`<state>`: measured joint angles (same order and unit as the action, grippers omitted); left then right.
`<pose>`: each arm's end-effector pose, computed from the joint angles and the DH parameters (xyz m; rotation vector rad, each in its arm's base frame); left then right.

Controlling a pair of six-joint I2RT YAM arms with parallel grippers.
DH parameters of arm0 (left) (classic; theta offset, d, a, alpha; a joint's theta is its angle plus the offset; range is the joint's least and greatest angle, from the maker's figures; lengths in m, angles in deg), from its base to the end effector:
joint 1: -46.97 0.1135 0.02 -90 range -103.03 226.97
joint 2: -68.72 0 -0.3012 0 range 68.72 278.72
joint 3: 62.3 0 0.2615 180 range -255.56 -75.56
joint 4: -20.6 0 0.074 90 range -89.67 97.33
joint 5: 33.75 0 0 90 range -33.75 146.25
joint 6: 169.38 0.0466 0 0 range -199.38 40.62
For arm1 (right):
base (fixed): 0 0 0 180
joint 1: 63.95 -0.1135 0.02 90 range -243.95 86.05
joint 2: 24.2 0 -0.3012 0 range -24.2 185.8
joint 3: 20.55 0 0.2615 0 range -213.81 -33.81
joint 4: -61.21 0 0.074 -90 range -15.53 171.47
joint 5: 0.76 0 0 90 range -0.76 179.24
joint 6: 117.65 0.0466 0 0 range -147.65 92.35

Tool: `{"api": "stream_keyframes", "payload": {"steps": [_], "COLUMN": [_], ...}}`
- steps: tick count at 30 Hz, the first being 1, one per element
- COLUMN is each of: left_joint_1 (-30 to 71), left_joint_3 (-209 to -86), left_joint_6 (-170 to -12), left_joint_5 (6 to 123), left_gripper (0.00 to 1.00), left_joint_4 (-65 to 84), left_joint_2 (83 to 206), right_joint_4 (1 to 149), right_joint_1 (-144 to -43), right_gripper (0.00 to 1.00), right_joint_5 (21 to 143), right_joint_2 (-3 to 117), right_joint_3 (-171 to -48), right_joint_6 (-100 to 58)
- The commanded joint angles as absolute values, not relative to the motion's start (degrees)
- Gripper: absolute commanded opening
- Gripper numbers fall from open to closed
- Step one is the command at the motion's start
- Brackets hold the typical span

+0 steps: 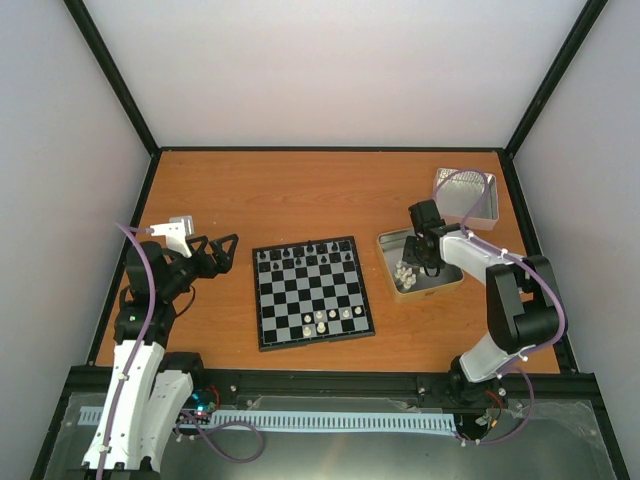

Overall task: Set up the chess pieces on the board
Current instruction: Pick up the chess piece from the storage box, then place the chess piece on the chessboard.

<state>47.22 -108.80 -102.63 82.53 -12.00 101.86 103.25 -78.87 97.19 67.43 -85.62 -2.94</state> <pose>0.1316 -0.0201 0.3004 -0.0788 1.9317 -0.7063 0.2976 0.0726 0.1858 0.2700 2.7310 -0.0036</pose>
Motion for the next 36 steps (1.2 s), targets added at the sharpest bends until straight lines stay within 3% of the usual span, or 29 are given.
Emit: {"api": "stream_keyframes", "payload": {"steps": [1, 9, 15, 21, 28, 36], "left_joint_1": [47.0, 47.0, 47.0, 47.0, 47.0, 47.0], "left_joint_3": [-109.5, -109.5, -109.6, -109.4, -109.5, -109.5], "left_joint_6": [-102.5, -102.5, -102.6, -102.6, -102.6, -102.6], "left_joint_5": [82.3, 82.3, 82.4, 82.5, 82.6, 82.7], "left_gripper": [1.00, 1.00, 1.00, 1.00, 1.00, 1.00], "left_joint_4": [-11.6, -11.6, -11.5, -11.5, -11.4, -11.4], "left_joint_2": [101.7, 101.6, 101.6, 101.6, 101.4, 101.1], "right_joint_4": [103.9, 104.0, 103.3, 102.5, 106.5, 110.5], "right_joint_1": [-78.5, -78.6, -78.5, -80.6, -89.9, -111.8], "right_gripper": [0.22, 0.25, 0.16, 0.15, 0.17, 0.17], "right_joint_5": [97.6, 98.3, 98.6, 99.9, 102.6, 102.6], "right_joint_2": [69.0, 68.7, 67.5, 62.4, 56.5, 58.5], "right_joint_3": [-86.4, -86.3, -86.1, -86.7, -92.3, -97.5], "right_joint_6": [-3.5, -3.7, -3.8, -4.1, -4.0, -0.8]}}
